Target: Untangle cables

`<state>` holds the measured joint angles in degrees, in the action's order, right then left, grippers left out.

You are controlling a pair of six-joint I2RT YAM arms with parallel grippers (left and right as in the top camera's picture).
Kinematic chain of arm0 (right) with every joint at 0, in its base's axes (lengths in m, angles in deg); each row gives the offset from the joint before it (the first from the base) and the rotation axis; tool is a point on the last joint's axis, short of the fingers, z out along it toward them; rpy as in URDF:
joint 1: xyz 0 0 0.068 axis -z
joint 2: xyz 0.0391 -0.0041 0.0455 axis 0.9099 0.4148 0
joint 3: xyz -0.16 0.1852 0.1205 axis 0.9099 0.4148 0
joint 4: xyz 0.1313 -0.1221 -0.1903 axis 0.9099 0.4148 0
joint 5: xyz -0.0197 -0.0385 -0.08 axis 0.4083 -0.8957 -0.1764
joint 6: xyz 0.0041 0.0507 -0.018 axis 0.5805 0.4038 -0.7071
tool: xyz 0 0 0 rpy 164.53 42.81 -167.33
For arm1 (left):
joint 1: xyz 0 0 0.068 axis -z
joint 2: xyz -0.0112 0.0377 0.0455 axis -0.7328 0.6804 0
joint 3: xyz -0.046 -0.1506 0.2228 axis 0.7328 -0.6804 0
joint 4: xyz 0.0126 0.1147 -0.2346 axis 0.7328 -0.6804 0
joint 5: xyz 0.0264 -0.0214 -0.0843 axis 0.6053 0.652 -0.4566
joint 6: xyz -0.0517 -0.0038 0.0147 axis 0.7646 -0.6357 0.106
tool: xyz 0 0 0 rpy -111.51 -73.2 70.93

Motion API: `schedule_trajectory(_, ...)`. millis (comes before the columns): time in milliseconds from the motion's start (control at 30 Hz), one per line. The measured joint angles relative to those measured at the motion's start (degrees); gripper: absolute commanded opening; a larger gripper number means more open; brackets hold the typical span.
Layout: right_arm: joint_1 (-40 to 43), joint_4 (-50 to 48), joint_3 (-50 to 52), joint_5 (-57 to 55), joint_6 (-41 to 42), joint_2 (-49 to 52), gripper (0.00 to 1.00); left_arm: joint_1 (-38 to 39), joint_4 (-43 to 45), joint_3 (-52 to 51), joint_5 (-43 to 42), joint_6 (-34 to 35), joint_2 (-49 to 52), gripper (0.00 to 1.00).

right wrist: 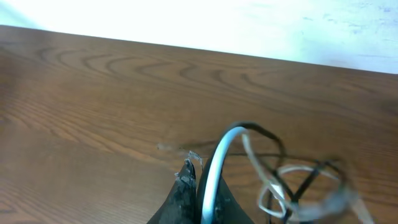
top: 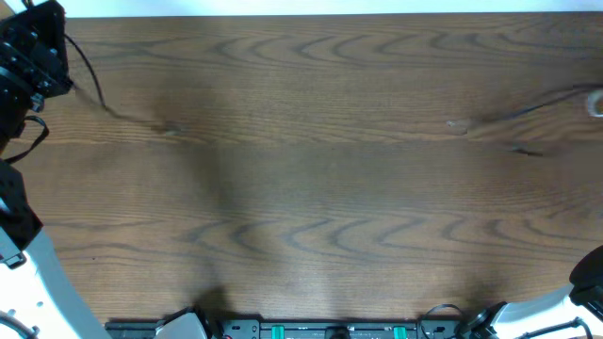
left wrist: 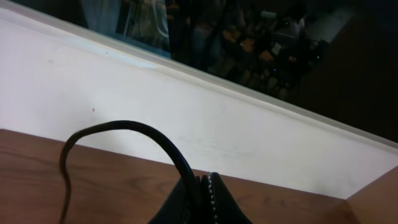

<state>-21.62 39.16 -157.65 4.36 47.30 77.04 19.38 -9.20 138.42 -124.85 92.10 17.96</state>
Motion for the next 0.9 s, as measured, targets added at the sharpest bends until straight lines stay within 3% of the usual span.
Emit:
schedule_trajectory(467, -4.0, 1.2, 0.0, 4.9, 0.5, 0.0, 0.01, 3.6, 0.9, 0.0, -9.3, 3.7, 0.3, 0.08)
schedule_trajectory(700, -15.5, 0.2, 0.0, 6.1, 0.5, 0.0, 0.01, 13.7, 1.1, 0.0, -11.7, 4.5, 3.5, 0.08)
schedule_trajectory(733, -16.6, 0.0, 0.0, 6.2, 0.5, -0.1, 0.01, 15.4, 1.1, 0.0, -12.0, 4.5, 4.3, 0.3)
schedule_trajectory(767, -18.9, -0.5, 0.0, 6.3, 0.5, -0.3, 0.01, 17.6, 1.0, 0.1, -12.1, 4.5, 5.8, 0.45)
schedule_trajectory(800, -20.1, -0.8, 0.0, 6.3, 0.5, -0.6, 0.01, 18.9, 1.0, 0.1, -12.2, 4.5, 6.8, 0.51)
schedule_trajectory(900, -22.5, -1.0, 0.0, 6.2, 0.5, -2.0, 0.01, 22.9, 0.6, 0.1, -12.2, 4.7, 10.3, 0.53)
